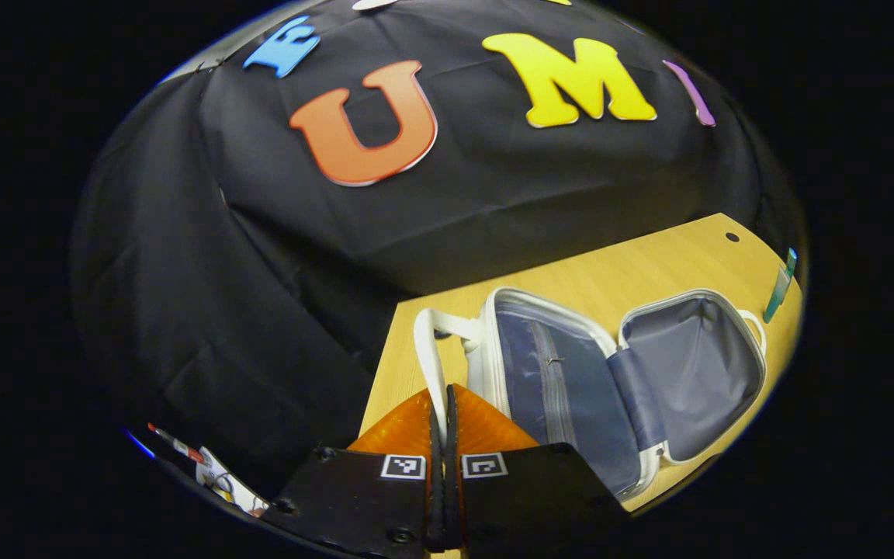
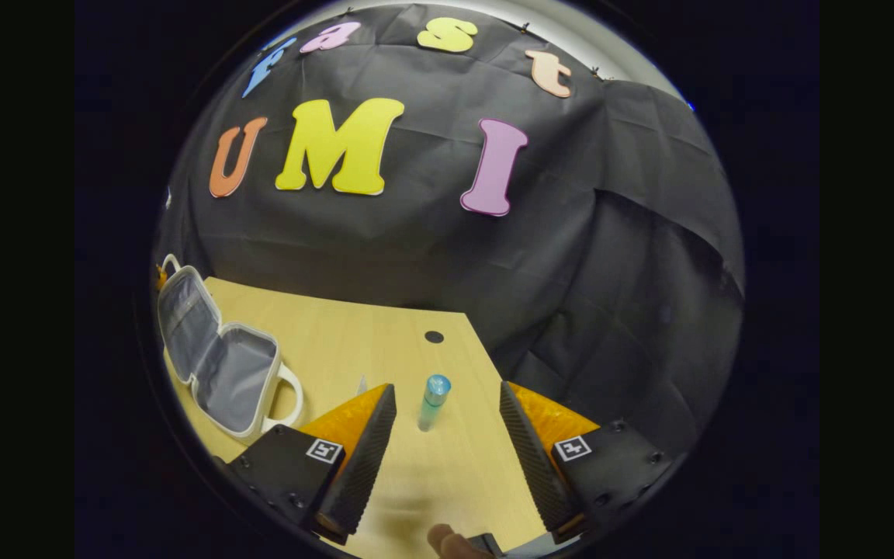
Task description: First open the suitcase, pack the skin care products into it, and then close the suitcase.
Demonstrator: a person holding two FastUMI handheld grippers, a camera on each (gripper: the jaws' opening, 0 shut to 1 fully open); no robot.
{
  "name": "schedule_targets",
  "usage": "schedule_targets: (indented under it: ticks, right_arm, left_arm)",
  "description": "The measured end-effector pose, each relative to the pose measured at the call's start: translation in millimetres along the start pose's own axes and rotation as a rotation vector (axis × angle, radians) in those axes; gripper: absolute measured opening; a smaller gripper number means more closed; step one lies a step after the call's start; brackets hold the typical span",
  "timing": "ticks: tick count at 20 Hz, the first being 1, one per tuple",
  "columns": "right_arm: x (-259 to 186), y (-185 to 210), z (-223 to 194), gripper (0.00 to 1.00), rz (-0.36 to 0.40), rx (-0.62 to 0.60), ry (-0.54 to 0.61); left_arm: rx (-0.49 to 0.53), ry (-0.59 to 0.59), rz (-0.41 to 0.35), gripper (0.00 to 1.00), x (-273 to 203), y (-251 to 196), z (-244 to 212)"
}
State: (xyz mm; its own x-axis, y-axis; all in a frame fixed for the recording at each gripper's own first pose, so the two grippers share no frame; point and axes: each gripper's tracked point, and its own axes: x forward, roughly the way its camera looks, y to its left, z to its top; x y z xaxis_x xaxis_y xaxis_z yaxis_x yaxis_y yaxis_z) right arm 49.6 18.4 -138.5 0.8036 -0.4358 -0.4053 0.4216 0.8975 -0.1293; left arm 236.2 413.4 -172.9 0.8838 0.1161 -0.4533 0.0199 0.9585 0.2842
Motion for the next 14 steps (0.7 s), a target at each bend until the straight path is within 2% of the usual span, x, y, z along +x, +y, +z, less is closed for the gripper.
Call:
schedule_targets:
  ticks: [7,11,12,13,14]
  right_arm:
    - [-12.3,1.1,-23.9,0.80,-0.038,-0.003,0.055]
    - [-16.5,-3.5,-40.6,0.80,-0.056,-0.018,0.107]
    - [-17.5,-4.5,-44.2,0.81,-0.059,-0.018,0.118]
    - [-18.4,-6.2,-45.0,0.80,-0.064,-0.012,0.124]
    - [-19.2,-7.7,-45.0,0.80,-0.068,-0.001,0.126]
  left_arm:
    - [-0.099,0.196,-0.095,0.04,56.2,0.4,-97.9]
    - [-0.171,0.187,-0.161,0.04,73.4,0.0,-118.1]
    - [-0.192,0.178,-0.171,0.07,74.6,-0.7,-120.5]
    - [-0.217,0.166,-0.177,0.00,76.5,-1.2,-122.1]
    - [-0.244,0.156,-0.178,0.04,77.2,-0.2,-122.2]
